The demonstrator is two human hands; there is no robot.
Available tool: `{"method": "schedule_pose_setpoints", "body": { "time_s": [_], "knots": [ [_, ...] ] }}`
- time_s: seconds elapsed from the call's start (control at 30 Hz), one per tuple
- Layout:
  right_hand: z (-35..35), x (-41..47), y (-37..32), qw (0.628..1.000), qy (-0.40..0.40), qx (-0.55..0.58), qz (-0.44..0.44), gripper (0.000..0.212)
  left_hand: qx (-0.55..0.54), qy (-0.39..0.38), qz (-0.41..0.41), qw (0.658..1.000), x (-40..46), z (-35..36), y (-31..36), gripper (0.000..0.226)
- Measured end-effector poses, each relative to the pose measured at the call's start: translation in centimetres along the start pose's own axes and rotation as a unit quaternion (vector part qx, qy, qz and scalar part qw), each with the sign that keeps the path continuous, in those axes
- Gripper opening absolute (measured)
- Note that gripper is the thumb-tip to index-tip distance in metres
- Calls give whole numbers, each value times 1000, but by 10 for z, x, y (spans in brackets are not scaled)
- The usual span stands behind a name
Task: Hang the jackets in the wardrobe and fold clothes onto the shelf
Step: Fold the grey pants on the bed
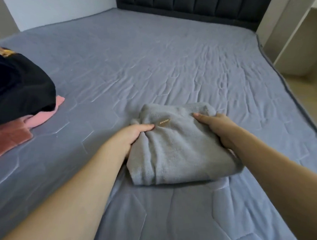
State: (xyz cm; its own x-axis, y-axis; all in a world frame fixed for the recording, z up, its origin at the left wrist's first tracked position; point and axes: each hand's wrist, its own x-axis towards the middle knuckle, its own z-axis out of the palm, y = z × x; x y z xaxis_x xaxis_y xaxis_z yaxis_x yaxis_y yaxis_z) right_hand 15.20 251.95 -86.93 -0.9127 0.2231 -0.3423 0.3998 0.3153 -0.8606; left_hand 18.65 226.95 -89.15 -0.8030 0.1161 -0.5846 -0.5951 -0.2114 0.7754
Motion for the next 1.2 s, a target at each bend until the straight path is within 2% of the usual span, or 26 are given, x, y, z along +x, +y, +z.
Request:
{"method": "schedule_pose_setpoints", "body": {
  "time_s": [0.13,0.23,0.37,0.47,0.57,0.63,0.73,0.9,1.03,1.2],
  "knots": [
    [-3,-35,-31,989,-37,112,86,39,9,36,-65,997,-34,7,14,17],
    [-11,-76,-94,982,-36,134,125,31,0,52,-99,994,-90,4,59,13],
    [-40,-143,-253,979,-101,94,150,35,-43,59,-69,995,-199,-14,188,32],
    [-53,-212,-393,978,-134,78,141,48,-52,70,-16,996,-302,-32,311,51],
    [-52,-289,-520,980,-142,89,103,67,-35,116,37,992,-411,-51,428,71],
    [-42,-336,-591,980,-154,94,80,76,-37,157,65,985,-479,-66,489,74],
    [-15,-396,-673,971,-206,110,51,71,-53,209,125,969,-570,-97,549,61],
    [58,-478,-772,942,-317,107,-23,65,-50,354,202,912,-697,-172,596,45],
    [133,-544,-831,911,-391,113,-67,67,-57,375,227,897,-792,-236,622,38],
    [244,-606,-916,882,-446,104,-110,51,-36,394,292,871,-875,-327,671,33]
  ]
}}
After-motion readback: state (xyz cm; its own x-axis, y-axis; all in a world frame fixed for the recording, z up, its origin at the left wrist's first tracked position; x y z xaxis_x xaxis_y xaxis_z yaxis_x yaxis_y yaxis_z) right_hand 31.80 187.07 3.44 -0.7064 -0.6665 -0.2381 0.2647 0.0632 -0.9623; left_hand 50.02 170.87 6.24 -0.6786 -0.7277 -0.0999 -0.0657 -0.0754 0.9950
